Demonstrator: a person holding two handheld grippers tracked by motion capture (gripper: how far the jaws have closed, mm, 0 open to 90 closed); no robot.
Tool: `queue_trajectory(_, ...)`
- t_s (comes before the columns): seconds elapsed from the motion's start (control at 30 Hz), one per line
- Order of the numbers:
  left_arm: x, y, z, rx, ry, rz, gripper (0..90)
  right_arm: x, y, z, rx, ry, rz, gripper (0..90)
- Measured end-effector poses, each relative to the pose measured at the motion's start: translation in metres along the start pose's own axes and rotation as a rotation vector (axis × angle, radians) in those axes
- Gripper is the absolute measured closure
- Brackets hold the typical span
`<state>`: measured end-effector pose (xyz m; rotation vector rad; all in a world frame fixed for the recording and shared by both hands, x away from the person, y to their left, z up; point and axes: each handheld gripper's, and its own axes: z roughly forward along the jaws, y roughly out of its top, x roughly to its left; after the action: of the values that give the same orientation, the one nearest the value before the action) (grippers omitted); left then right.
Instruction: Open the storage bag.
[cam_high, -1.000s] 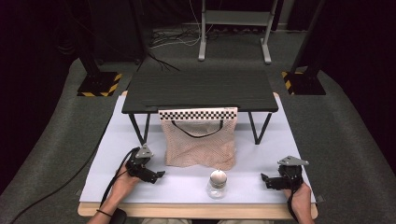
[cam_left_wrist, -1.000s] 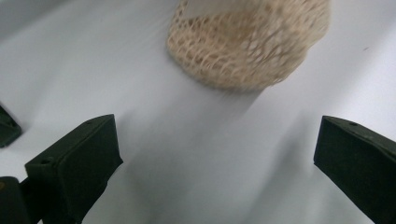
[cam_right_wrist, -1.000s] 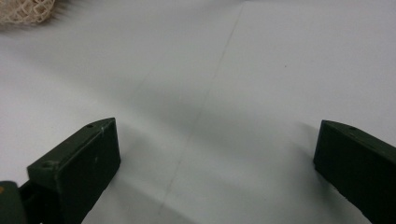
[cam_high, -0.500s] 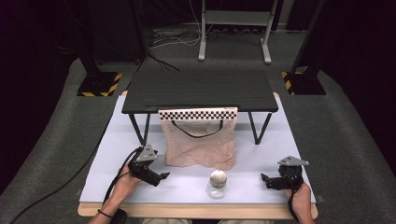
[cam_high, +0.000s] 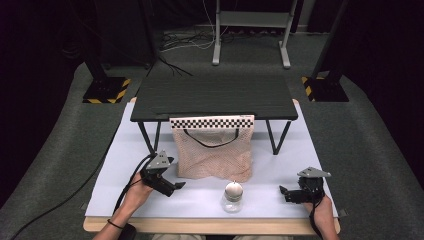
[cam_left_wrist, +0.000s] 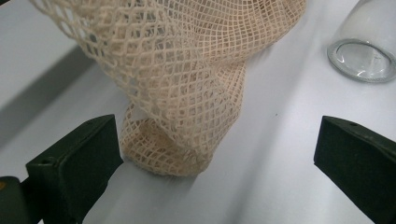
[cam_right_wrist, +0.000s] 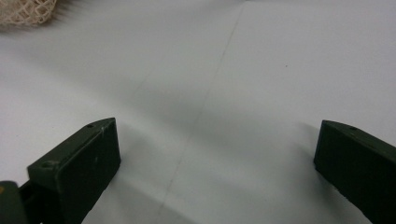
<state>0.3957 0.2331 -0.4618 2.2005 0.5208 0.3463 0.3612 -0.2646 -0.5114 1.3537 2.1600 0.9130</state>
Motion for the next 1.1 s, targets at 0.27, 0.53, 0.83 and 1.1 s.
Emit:
queue_trajectory(0.27, 0.0, 0.01, -0.001, -0.037, -0.005, 0.02, 0.2, 0.0, 0.001, 0.0, 0.006, 0.004, 0.002, 0.0)
queue_trajectory(0.53, 0.0, 0.018, -0.001, -0.04, 0.001, 0.04, 0.2, -0.001, 0.001, 0.0, 0.008, 0.006, 0.002, 0.0)
queue_trajectory(0.83, -0.001, 0.023, -0.002, -0.061, -0.003, 0.048, 0.2, -0.001, 0.001, 0.0, 0.007, 0.007, 0.002, 0.0)
queue_trajectory(1.1, -0.001, 0.035, -0.001, -0.063, -0.004, 0.058, 0.3, -0.001, 0.0, 0.0, 0.006, 0.007, 0.003, 0.0)
